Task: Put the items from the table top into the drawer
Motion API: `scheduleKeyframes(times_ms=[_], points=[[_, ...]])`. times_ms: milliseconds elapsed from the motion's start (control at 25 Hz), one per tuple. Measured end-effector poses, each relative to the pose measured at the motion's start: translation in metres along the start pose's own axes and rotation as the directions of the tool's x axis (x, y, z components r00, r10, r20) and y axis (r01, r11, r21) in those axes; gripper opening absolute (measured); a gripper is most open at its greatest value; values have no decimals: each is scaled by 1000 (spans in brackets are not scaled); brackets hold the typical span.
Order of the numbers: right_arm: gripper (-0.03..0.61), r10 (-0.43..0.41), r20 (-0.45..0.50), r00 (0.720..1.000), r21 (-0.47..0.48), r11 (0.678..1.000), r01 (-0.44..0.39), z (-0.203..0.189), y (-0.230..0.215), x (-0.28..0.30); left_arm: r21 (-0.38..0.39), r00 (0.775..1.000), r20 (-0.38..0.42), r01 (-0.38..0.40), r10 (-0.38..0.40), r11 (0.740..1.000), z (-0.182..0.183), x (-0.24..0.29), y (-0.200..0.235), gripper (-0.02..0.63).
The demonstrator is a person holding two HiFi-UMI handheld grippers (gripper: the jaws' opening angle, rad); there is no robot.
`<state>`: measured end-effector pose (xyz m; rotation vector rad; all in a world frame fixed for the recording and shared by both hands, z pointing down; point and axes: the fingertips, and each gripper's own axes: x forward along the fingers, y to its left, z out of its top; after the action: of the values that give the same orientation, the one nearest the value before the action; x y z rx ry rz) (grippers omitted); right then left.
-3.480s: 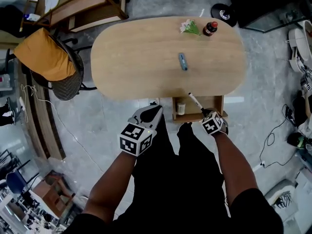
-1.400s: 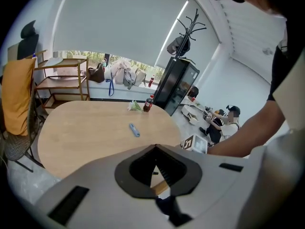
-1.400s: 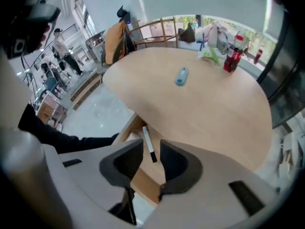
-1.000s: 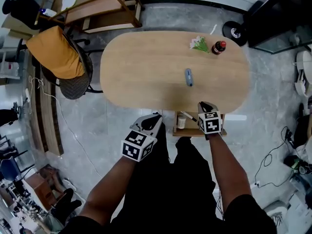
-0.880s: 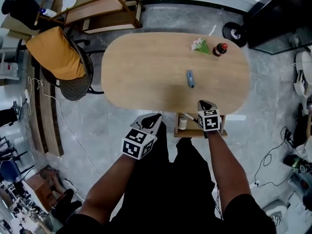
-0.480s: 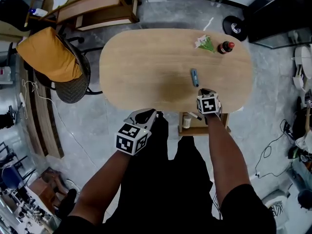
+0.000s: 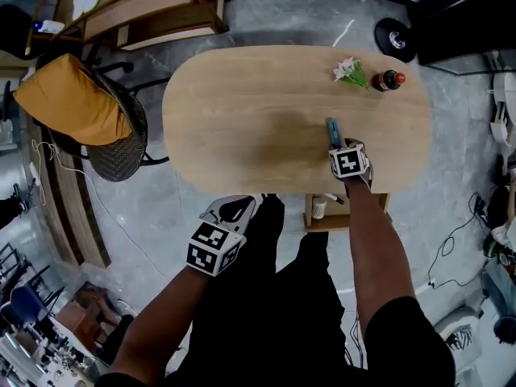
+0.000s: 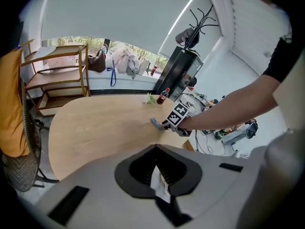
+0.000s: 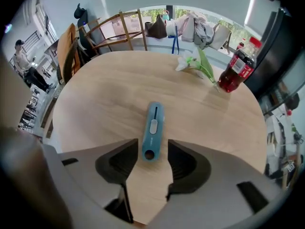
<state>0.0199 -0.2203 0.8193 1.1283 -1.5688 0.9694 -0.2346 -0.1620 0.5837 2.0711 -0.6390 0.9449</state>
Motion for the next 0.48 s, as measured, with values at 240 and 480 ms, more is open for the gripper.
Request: scheduleKeyframes(times_ms=[240,480], points=[[175,-30,-48,998,5,1000,30,-7,0,12,12,1000,-15,-2,2,1000,-2,-5,7,2],[121,-37,-34,999,-28,999,36,-5,7,9,12,1000,-14,5,-4,1000,-1,-2,3,2]])
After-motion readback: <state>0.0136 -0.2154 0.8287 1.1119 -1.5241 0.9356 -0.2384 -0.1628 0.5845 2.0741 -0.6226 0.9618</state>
